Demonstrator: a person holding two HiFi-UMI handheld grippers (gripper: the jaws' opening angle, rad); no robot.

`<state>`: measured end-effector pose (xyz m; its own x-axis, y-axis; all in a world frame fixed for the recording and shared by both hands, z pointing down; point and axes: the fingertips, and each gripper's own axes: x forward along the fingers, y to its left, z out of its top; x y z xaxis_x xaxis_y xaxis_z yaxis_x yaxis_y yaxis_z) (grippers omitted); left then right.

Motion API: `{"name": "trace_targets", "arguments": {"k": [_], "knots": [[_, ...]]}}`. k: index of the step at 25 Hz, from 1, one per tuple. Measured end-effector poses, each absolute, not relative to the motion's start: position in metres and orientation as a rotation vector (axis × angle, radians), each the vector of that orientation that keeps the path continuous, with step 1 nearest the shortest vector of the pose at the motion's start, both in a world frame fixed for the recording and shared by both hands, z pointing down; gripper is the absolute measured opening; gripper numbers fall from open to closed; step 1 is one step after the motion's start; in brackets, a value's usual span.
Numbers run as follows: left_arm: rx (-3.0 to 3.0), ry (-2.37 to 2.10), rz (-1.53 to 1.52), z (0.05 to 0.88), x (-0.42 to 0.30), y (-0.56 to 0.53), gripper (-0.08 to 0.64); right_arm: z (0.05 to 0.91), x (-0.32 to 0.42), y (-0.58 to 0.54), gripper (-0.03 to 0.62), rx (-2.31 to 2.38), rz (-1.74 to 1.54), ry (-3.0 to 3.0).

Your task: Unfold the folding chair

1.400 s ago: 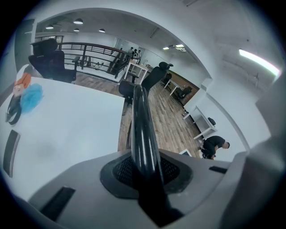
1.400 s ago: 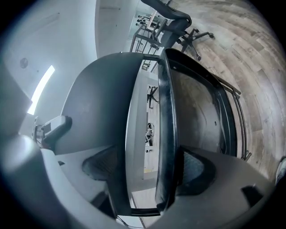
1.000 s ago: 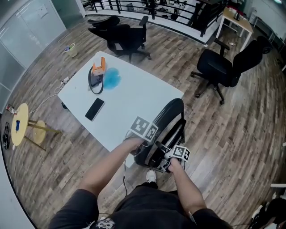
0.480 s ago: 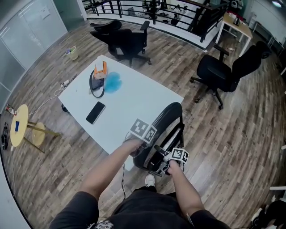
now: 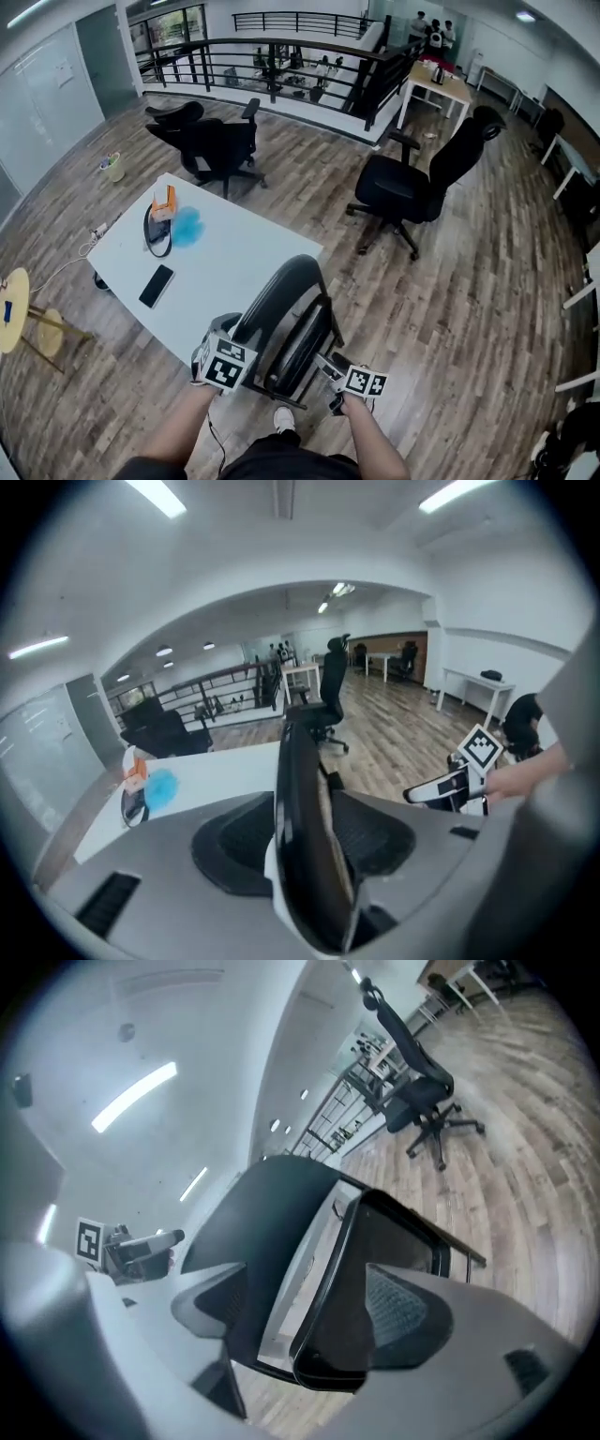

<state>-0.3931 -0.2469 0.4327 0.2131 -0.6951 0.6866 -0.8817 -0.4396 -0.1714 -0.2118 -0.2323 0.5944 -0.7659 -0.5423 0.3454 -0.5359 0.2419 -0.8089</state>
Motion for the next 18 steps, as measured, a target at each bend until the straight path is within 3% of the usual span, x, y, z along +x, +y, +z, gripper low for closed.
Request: {"name": "trace_targets", "arguments": {"k": [8, 9, 14, 18], "knots": [[2.551, -1.502, 0.54, 0.387, -0.19, -0.17, 0.009, 0.482, -0.059, -0.153, 0.371, -1.301, -1.015, 2.624], [2.571, -1.476, 0.492, 0.381, -0.169, -0.156, 0.006, 0.474, -0.04, -0.14, 0.337, -1.369, -0.932, 2.627], [2.601, -1.407, 0.304, 0.373, -0.088, -0.094, 0.005, 0.443, 0.046, -0.079, 0.028, -1.677, -0.549, 2.578], [2.552, -1.415, 0.183, 0.378, -0.059, -0.06, 0.005, 0.418, 0.077, -0.038, 0.014, -1.807, -0.242, 2.613]]}}
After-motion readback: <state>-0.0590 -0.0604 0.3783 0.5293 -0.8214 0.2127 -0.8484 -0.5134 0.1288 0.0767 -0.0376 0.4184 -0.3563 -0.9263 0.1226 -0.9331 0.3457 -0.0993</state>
